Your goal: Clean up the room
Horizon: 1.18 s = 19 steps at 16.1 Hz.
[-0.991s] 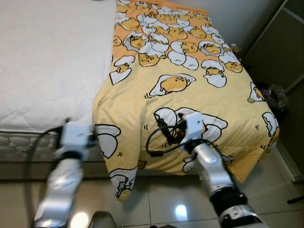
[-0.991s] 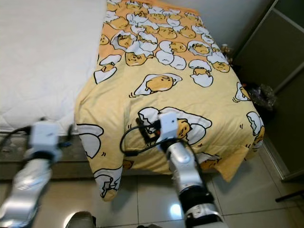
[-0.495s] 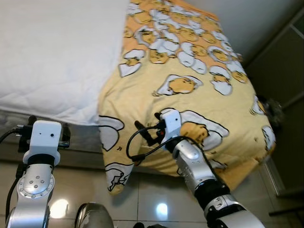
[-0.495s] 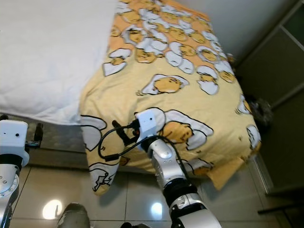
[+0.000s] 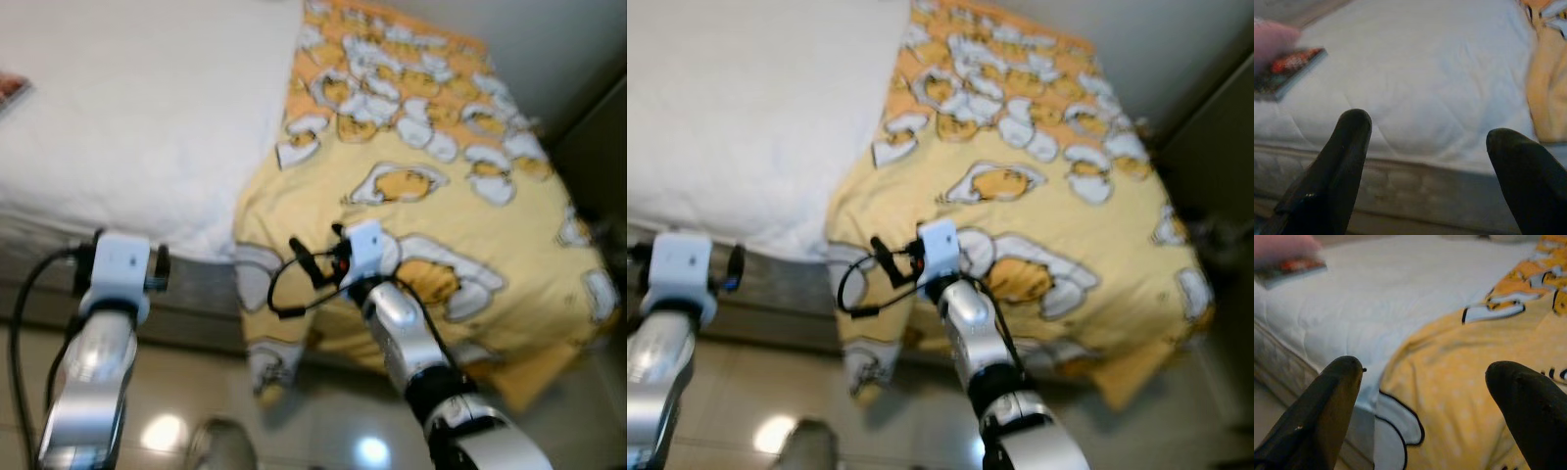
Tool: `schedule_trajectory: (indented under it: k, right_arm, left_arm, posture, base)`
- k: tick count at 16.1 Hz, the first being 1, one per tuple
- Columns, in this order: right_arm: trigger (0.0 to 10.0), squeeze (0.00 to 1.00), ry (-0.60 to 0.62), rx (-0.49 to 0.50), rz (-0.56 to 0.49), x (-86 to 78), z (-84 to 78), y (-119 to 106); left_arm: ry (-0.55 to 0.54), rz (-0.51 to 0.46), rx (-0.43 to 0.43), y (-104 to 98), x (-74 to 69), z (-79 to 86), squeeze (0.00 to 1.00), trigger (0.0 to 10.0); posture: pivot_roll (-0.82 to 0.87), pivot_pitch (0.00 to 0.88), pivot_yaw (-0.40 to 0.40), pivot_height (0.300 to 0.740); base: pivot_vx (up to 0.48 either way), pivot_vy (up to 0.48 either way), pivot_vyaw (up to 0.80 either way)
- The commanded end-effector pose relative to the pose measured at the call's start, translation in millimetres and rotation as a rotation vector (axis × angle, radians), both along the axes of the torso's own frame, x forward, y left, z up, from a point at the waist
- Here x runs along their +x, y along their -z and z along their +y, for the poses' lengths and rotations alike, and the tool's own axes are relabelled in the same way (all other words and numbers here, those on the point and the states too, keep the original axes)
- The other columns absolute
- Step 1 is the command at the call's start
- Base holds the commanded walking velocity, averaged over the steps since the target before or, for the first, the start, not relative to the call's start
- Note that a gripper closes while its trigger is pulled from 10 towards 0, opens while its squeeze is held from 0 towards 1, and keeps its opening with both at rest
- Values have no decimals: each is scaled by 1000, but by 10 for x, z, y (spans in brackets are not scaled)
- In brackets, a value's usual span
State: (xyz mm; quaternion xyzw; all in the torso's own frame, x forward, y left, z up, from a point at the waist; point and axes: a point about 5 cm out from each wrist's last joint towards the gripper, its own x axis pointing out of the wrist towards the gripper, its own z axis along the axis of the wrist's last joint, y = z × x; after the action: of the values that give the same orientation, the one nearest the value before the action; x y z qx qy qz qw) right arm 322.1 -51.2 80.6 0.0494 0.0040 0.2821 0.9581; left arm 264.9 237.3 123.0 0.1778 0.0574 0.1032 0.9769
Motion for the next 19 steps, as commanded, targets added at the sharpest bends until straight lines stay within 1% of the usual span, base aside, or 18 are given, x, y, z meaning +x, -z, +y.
schedule_trajectory:
  k: [1,2,3,4,5,7,8,9,10,11,12,13,14,15,16,19]
  right_arm:
    - [10000,0,52,-34,-38,60,-200,-42]
    - [10000,0,64,-47,-50,80,-243,-64]
    - [10000,0,110,-53,-65,121,-359,-101]
    - [10000,0,157,-60,-70,140,-475,-111]
    - [10000,0,195,-58,-78,140,-568,-118]
    - [10000,0,251,-61,-87,73,-658,-69]
    - [10000,0,290,-66,-82,28,-736,-19]
    - [10000,0,302,-68,-78,15,-766,0]
    - [10000,0,326,-82,-69,-17,-809,38]
    - [10000,0,326,-82,-69,-17,-809,38]
    - [10000,0,327,-101,-60,-63,-838,83]
    - [10000,0,328,-106,-59,-79,-855,95]
    - [10000,0,345,-81,-48,-112,-873,115]
    - [10000,0,360,-56,-39,-131,-872,127]
    - [10000,0,372,-35,-33,-167,-854,148]
    - [10000,0,346,-41,-25,-234,-789,189]
  left_arm:
    - [34,-7,-108,79,150,-125,0,10000]
    - [40,0,-157,111,208,-162,0,10000]
    - [63,21,-217,171,310,-243,0,10000]
    - [95,41,-236,217,388,-322,0,10000]
    - [121,37,-219,214,448,-378,0,10000]
    - [154,35,-155,237,506,-389,0,10000]
    - [154,41,-150,269,535,-398,0,10000]
    - [156,42,-155,278,549,-403,0,10000]
    - [157,39,-166,298,569,-392,0,10000]
    - [157,39,-166,298,569,-392,0,10000]
    - [109,28,-230,346,567,-361,0,10000]
    - [84,22,-266,367,556,-357,0,10000]
    - [21,1,-338,438,479,-373,0,10000]
    - [1,7,-345,492,430,-397,0,10000]
    - [5,31,-335,547,417,-433,0,10000]
    - [22,69,-286,617,434,-421,0,10000]
  posture:
    - [268,4,-90,740]
    - [256,0,-83,740]
    - [212,0,-64,740]
    - [175,0,-50,740]
    - [141,0,-38,740]
    - [116,0,-27,740]
    - [104,0,-28,740]
    - [100,0,-33,740]
    - [97,0,-42,740]
    - [97,0,-42,740]
    - [97,0,-54,740]
    - [100,0,-60,740]
    - [107,0,-70,740]
    - [109,0,-73,740]
    - [111,0,-78,740]
    - [110,0,-83,740]
  base:
    - [0,0,0]
    - [0,0,0]
    - [0,0,0]
    - [0,0,0]
    - [0,0,0]
    - [0,0,0]
    - [0,0,0]
    - [0,0,0]
    - [0,0,-800]
    - [0,0,-800]
    - [0,0,-800]
    - [0,0,-556]
    - [0,0,0]
    - [0,0,0]
    - [0,0,0]
    - [0,0,0]
